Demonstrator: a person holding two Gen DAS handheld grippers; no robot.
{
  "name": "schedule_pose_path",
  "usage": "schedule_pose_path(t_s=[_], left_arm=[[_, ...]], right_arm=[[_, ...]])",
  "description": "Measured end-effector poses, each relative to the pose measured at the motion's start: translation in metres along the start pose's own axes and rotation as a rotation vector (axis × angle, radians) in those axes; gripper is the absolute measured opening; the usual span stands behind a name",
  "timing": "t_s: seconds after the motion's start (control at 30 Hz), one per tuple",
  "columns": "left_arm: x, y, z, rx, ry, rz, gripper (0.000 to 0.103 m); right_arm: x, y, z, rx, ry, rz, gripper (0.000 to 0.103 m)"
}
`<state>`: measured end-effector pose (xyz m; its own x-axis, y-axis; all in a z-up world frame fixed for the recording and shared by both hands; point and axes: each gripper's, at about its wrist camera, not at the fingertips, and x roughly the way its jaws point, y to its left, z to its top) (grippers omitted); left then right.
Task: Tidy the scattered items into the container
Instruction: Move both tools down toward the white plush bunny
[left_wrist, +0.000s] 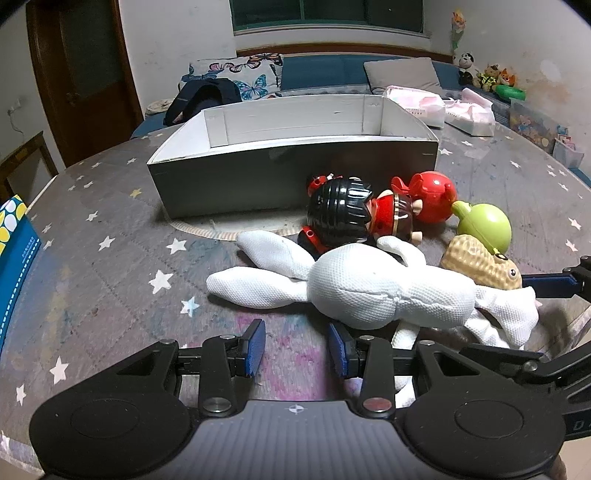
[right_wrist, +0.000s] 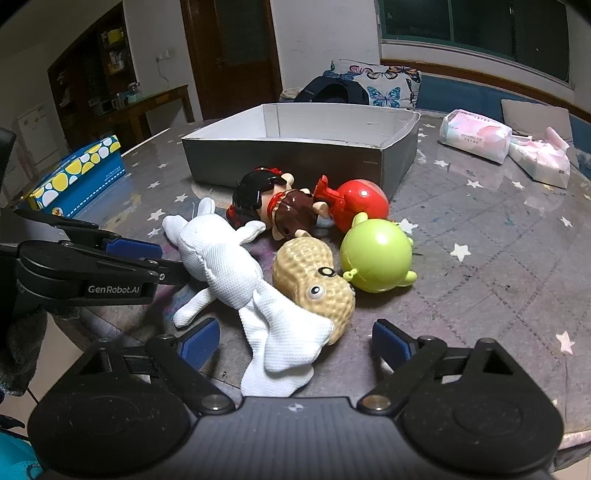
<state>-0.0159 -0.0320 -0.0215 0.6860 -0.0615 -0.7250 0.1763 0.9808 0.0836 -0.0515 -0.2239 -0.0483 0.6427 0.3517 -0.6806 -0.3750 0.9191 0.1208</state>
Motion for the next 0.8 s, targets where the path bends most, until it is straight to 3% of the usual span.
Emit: schedule_pose_path(t_s=[0.37,0.67,0.8], left_arm=[[0.004,0.009,0.008,-0.023,-0.005,-0.003,0.04],[0.002,0.029,0.009,-0.084,-0.01,-0.006,0.04],[-0.003,0.04,0.012,-0.127,-0.019,-0.045,0.04]], right_arm=[[-0.012,0.002,0.017,-0.034,-0.055,0.009,0.086],[-0.015,0.025,0.033,-0.132,-0.099,0.093,0.079],[-0.008,0.038,0.037,-0.188,-0.087,0.131,0.075]])
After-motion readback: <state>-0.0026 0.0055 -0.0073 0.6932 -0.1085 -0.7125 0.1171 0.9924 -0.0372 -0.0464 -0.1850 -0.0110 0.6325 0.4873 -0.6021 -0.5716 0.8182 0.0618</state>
